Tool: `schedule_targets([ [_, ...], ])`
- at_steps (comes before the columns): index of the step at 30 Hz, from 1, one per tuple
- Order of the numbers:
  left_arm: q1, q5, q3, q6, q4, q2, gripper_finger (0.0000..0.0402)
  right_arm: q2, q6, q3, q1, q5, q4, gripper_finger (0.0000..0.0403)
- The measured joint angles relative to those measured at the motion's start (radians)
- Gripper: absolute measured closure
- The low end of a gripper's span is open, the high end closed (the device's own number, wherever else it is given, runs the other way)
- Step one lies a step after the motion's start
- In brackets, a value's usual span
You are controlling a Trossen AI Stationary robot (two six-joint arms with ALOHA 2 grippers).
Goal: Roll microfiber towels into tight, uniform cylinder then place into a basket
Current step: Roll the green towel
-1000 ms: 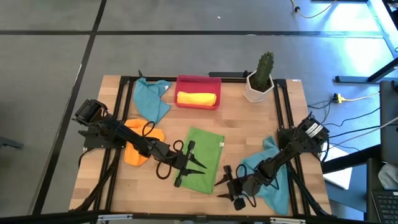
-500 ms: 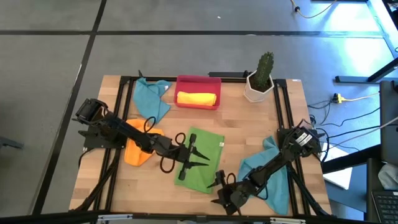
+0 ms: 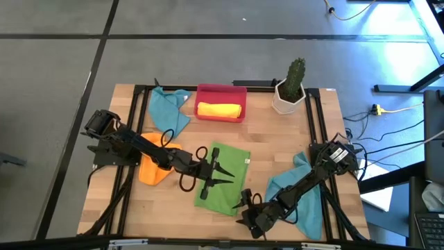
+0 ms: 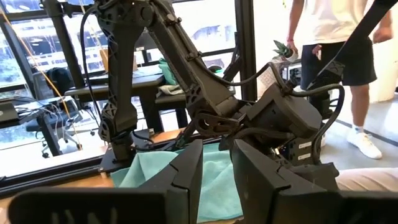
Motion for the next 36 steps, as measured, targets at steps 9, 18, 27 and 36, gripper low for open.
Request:
schedule_targets([
  [9,-0.007,0.000,0.000,-0.002,0.000,0.000,0.0321,0.000,0.011,0.000,-0.001,0.003,-0.008,0.0140],
  [18,-0.008,0.000,0.000,-0.004,-0.001,0.000,0.0321,0.058,0.014,0.005,-0.003,0.030,0.028,0.0140],
  [27,-0.008,0.000,0.000,-0.026,-0.008,0.000,0.0321,0.061,0.006,0.003,-0.003,0.031,0.032,0.0140],
  [36,-0.009,0.000,0.000,-0.037,-0.029,0.000,0.0321,0.064,0.001,0.002,-0.003,0.021,0.025,0.0181],
])
